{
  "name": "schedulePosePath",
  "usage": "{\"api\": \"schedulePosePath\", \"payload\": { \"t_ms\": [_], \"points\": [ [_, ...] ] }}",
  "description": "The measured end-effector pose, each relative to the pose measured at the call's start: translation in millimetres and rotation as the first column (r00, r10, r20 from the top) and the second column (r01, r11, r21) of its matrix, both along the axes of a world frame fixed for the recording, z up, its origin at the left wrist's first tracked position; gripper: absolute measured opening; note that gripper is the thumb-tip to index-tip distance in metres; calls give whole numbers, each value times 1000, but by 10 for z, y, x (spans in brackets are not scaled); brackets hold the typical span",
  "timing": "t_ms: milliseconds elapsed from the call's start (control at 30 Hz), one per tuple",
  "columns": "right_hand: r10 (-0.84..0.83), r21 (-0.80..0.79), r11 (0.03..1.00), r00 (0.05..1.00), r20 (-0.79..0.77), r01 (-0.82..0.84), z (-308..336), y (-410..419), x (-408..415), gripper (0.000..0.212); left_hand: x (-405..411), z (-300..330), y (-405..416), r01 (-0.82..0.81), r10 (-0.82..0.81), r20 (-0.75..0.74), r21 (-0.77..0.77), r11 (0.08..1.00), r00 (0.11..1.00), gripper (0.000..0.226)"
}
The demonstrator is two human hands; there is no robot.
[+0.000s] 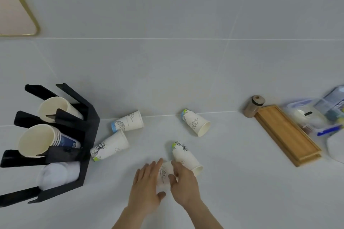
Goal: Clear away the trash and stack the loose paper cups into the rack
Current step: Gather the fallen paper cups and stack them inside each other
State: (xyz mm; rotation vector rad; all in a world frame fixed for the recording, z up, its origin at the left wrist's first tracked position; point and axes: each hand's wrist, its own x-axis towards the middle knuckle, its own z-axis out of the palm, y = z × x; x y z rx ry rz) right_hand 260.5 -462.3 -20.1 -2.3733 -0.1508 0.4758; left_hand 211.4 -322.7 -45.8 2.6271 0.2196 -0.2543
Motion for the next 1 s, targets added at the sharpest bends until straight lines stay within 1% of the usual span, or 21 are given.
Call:
{"api": "schedulePosePath", "payload": {
  "t_ms": [67,133,233,300,367,433,467,500,567,600,633,667,700,767,800,833,900,967,1000],
  "points": [
    [-37,89,995,999,20,35,36,58,-23,45,-10,-48,-44,-24,24,2,-54,998,1000,106],
    [-61,198,979,997,51,50,118,137,-40,42,11,-42,-89,-58,67,43,-177,983,997,102],
    [-65,361,932,997,48,43,295,222,-77,41,69,60,-116,-173,228,127,-343,923,965,90],
    [-106,379,924,987,123,52,389,223,-105,31,75,107,-73,-256,340,132,-427,867,931,90],
    [-217,344,932,933,288,111,407,159,-95,28,31,103,1,-318,422,125,-477,820,898,86],
    [-325,305,931,836,443,201,357,40,-16,18,-30,94,75,-369,477,80,-529,765,875,84],
    [-327,237,942,806,494,237,301,-35,41,21,-68,86,113,-388,496,54,-553,737,866,84],
    [-287,131,957,806,518,257,219,-117,108,33,-110,79,145,-401,511,35,-574,714,859,85],
    [-160,-111,964,857,490,243,37,-300,217,59,-180,55,191,-409,522,23,-593,694,853,86],
    [-111,-204,952,881,461,227,-41,-376,248,68,-213,50,208,-408,524,27,-594,694,851,89],
    [-85,-261,943,906,414,208,-88,-430,265,72,-242,58,217,-406,525,33,-595,694,851,93],
    [-82,-289,937,928,362,195,-116,-467,271,71,-267,68,226,-401,525,43,-594,697,850,99],
    [-91,-295,936,940,328,193,-135,-490,284,65,-284,81,238,-395,523,53,-590,704,851,107],
    [-134,-262,940,943,304,218,-146,-504,313,47,-301,129,269,-385,509,67,-572,724,858,120],
    [-180,-220,942,933,311,255,-137,-489,323,38,-303,151,290,-381,503,76,-560,736,861,123],
    [-246,-154,939,916,317,306,-120,-469,334,30,-299,174,308,-377,499,87,-548,747,862,122],
    [-379,3,918,878,294,395,-32,-417,373,22,-285,208,330,-375,495,112,-516,770,862,113],
    [-463,193,884,854,235,426,143,-328,426,20,-280,216,334,-398,512,117,-492,774,851,105],
    [-489,293,857,850,197,425,280,-271,455,22,-280,216,330,-410,524,117,-489,770,844,104]
  ]
}}
